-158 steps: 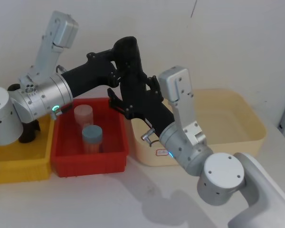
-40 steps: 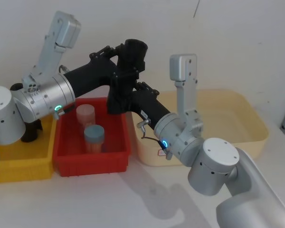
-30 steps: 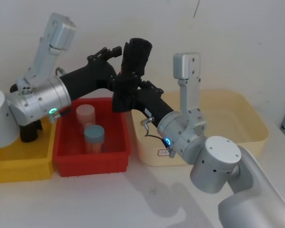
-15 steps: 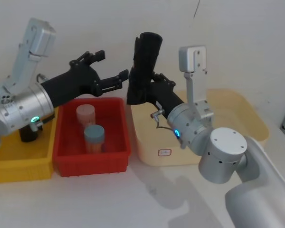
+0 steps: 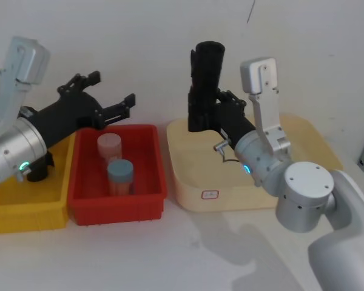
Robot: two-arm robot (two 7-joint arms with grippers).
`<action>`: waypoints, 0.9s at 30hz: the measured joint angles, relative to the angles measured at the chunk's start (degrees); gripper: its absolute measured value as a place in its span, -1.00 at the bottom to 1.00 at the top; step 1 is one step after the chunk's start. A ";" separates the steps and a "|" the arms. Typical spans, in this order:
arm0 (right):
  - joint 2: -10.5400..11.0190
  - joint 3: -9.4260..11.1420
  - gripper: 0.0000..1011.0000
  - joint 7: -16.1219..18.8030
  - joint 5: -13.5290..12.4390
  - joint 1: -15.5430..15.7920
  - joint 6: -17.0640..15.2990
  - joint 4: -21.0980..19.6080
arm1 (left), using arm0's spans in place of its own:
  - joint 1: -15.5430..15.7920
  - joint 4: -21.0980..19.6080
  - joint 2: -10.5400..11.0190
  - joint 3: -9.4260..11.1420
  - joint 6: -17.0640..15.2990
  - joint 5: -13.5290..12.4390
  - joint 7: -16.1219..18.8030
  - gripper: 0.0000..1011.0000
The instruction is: Pick up the garbage bag with the one hand and transfer it to the other hand.
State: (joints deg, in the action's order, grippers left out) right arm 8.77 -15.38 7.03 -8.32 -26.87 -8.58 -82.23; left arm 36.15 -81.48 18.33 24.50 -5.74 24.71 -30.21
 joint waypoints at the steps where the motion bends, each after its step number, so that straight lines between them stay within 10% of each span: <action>1: 0.36 0.06 0.12 0.00 0.30 0.19 -0.02 -0.17 | -0.30 -0.42 0.16 -0.14 -0.09 -0.17 0.51 0.98; 18: 3.23 0.68 0.95 0.50 2.34 2.02 -0.44 -1.53 | -6.87 -6.41 1.59 -3.45 -2.10 -5.50 14.01 0.98; 27: 3.72 0.78 0.98 0.63 2.66 2.32 -0.52 -1.76 | -9.53 -8.16 1.59 -5.09 -2.73 -8.17 19.85 0.98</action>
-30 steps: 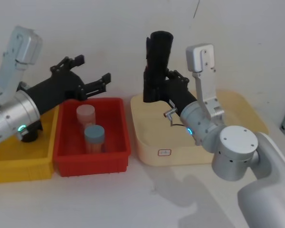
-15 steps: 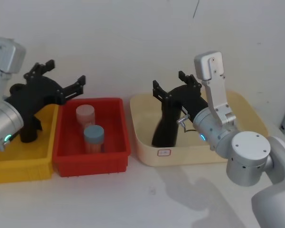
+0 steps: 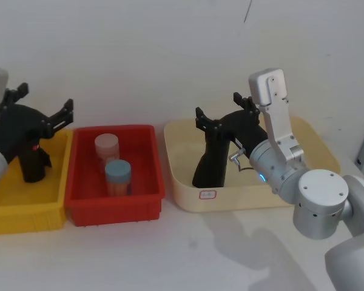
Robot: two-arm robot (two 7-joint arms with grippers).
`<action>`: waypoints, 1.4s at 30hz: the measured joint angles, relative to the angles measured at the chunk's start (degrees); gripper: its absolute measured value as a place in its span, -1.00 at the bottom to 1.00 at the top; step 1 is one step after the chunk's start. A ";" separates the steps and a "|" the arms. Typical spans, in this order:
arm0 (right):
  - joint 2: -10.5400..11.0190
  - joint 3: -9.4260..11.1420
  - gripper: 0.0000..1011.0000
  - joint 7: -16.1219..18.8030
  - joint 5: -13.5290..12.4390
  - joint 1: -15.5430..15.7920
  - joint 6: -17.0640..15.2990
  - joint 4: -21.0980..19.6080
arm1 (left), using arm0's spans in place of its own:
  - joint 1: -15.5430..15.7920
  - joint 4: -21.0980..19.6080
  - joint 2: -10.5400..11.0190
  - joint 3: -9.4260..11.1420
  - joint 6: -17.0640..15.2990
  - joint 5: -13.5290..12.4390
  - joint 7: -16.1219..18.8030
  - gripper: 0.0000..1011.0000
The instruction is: Pick up the garbage bag with the one hand and transfer it to the other hand.
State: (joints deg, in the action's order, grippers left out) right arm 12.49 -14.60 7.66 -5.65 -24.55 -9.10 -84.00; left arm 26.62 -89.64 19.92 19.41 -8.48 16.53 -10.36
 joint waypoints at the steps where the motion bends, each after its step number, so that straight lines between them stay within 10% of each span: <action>1: 0.04 0.01 0.98 0.01 0.03 0.03 -0.01 -0.04 | -0.14 -0.09 0.00 -0.09 -0.02 -0.15 0.32 0.98; 23: 1.88 -1.44 0.98 6.71 -1.84 1.45 -2.31 -3.95 | -2.51 -1.51 0.02 -1.62 -0.37 -2.52 5.22 0.98; 42: 3.19 -10.01 0.98 15.56 -2.06 -1.84 -11.97 -6.52 | -2.89 -1.73 0.02 -1.85 -0.42 -2.87 5.98 0.98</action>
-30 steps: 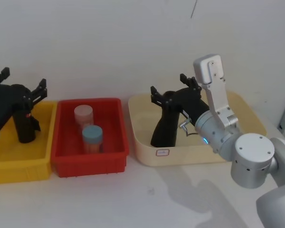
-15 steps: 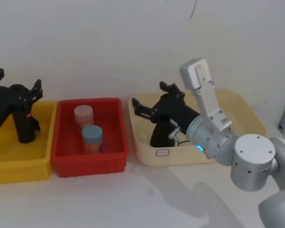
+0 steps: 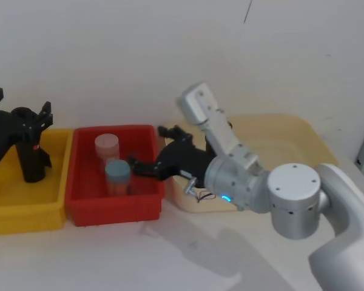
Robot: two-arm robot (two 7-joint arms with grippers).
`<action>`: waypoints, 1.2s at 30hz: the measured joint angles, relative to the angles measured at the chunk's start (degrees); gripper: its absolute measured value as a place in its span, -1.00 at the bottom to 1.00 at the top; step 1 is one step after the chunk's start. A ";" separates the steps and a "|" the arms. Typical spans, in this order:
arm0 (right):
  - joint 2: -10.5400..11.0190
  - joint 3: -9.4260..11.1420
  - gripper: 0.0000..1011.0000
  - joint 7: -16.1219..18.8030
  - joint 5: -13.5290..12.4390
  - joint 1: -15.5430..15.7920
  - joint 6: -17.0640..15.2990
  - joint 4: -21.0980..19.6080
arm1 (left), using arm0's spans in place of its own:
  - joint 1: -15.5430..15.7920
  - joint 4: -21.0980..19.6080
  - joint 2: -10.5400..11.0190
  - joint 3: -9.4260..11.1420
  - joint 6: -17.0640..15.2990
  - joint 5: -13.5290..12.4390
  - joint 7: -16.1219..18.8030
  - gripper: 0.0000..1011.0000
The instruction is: Pick up the garbage bag with the one hand and transfer it to the other hand.
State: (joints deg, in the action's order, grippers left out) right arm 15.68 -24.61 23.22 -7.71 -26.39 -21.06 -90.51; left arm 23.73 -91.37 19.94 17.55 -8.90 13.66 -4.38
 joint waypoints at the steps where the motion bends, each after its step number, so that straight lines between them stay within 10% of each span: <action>1: -0.17 -0.83 0.98 0.35 0.26 -0.54 -0.82 0.26 | -0.01 -0.01 0.00 -0.01 0.00 -0.01 0.02 0.98; 36: -7.68 -7.61 0.98 -0.07 2.74 -9.98 -8.14 12.75 | -0.09 -0.06 0.00 -0.05 0.01 -0.09 0.20 0.98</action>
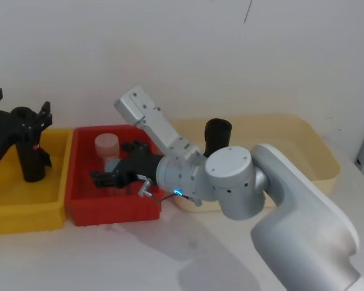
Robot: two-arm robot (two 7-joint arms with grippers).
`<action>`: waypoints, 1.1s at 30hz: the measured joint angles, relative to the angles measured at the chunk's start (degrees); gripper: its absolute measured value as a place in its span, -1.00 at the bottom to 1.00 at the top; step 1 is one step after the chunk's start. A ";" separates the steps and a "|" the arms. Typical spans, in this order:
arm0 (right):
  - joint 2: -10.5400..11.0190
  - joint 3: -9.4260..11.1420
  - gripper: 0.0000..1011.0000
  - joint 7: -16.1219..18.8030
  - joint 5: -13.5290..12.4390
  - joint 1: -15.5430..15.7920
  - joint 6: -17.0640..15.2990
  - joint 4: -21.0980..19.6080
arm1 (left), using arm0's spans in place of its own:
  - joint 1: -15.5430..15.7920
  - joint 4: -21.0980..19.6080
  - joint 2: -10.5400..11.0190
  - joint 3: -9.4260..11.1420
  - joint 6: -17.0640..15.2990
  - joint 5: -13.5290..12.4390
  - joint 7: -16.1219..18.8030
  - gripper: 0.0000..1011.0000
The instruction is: Pick up the garbage bag with the one hand and transfer it to the other hand.
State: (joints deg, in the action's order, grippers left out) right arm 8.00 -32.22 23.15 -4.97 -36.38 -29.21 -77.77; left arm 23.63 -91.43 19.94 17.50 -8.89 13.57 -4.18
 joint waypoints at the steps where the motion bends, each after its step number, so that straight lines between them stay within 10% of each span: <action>1: -0.26 -0.11 0.98 -0.07 0.14 -0.37 0.14 0.69 | 0.00 0.00 0.00 0.00 0.00 0.00 0.00 0.98; 33: -3.64 -1.64 0.98 -0.46 4.28 -6.98 4.76 16.78 | 0.00 0.00 0.00 0.00 0.00 0.00 -0.01 0.98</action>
State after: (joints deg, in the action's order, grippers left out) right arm 4.36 -33.86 22.69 -0.68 -43.36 -24.45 -60.98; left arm 23.63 -91.43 19.94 17.50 -8.89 13.57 -4.20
